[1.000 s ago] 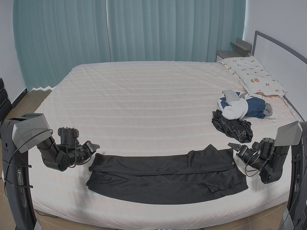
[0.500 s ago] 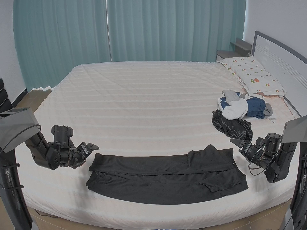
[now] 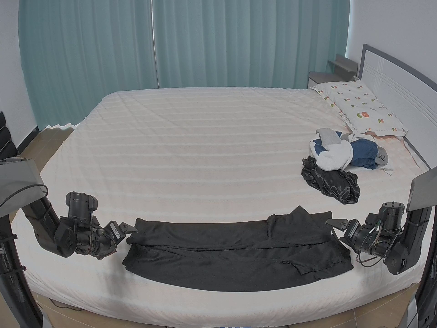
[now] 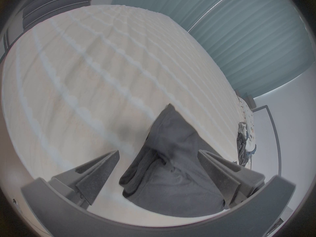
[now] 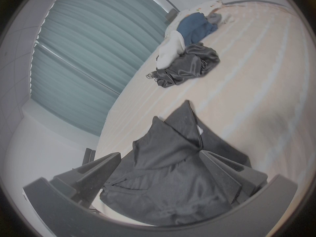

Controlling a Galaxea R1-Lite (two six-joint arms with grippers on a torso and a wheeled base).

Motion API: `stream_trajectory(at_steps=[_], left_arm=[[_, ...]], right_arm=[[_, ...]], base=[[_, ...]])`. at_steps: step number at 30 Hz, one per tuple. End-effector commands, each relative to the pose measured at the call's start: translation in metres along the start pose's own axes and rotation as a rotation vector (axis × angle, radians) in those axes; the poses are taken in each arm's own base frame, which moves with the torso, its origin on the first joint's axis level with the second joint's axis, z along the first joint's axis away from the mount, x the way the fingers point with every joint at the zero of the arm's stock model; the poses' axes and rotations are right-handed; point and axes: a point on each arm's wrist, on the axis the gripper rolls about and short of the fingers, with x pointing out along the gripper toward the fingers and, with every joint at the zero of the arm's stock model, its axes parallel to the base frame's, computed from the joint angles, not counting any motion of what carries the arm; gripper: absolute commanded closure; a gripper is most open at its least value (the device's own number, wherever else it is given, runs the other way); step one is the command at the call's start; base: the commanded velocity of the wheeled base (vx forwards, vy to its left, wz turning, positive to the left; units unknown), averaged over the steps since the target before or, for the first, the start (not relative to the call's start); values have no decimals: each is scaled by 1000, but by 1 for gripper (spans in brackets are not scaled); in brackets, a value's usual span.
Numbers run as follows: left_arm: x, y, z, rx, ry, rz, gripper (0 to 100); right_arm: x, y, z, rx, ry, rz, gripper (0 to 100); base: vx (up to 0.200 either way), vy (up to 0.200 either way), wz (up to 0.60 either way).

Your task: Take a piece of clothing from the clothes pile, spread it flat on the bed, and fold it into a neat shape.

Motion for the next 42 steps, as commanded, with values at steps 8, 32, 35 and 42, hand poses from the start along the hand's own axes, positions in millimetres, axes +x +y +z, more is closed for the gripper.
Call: stream_trajectory(at_steps=[8, 32, 35, 42], left_arm=[[-5, 10, -25, 11, 51, 10, 0], [32, -12, -31, 94, -31, 92, 0], [36, -12, -29, 94, -35, 94, 0], [43, -10, -33, 106, -90, 177, 100]], right_arm=[[-22, 0, -20, 106, 41, -17, 0], [-24, -2, -23, 129, 48, -33, 0], [-23, -2, -23, 128, 51, -35, 0], [-24, -2, -24, 129, 53, -37, 0]], base=[[-100, 0, 0], [-42, 0, 0], [0, 0, 0], [0, 0, 0]])
